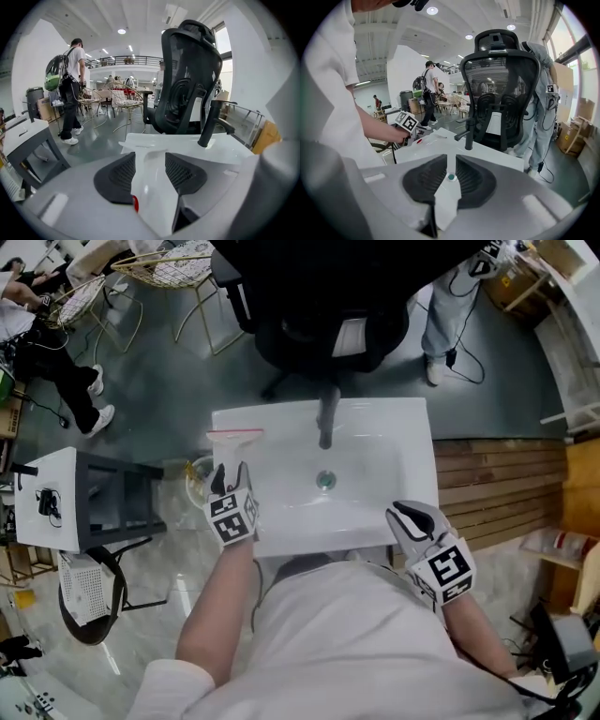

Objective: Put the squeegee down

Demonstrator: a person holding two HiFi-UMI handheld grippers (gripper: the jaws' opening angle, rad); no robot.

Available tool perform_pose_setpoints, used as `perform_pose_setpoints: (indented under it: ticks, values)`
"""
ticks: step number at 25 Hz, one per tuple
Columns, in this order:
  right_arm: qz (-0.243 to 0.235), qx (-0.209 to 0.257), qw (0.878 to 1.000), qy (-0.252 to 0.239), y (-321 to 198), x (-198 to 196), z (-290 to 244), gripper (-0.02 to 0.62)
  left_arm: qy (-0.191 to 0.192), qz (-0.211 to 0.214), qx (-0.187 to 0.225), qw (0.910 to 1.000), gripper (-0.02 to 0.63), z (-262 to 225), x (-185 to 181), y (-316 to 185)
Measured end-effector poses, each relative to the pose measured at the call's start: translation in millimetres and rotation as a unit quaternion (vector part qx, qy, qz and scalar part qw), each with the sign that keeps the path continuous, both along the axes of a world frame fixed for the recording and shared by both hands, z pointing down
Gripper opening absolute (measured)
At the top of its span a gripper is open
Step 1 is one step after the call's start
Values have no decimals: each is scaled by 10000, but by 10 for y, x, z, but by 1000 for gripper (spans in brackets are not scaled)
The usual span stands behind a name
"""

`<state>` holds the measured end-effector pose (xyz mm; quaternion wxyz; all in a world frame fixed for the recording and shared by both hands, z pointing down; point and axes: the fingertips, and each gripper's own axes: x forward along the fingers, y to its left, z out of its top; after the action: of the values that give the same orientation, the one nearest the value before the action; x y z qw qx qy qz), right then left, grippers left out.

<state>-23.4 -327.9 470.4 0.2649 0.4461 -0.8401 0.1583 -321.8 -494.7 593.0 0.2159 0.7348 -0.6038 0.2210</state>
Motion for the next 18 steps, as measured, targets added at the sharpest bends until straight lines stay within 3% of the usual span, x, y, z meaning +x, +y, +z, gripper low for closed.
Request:
perform_pose_setpoints:
  ticks: [5,9,13,18]
  values:
    - [-255,119,9996,-88,31,22,0,46,222,81,344,9991,186,-341,119,270]
    - [-497,171,9985,-173,106,-7,11,46,333,240,536,9977,81,-584,262,575]
    - [-741,198,9969,-178,241,51,-24,46,447,394,421,9973,6,-655,510,940]
    - [-996,262,9944,-231,415,91,-22,46,611,640,286,9957,6,-766,818,1430]
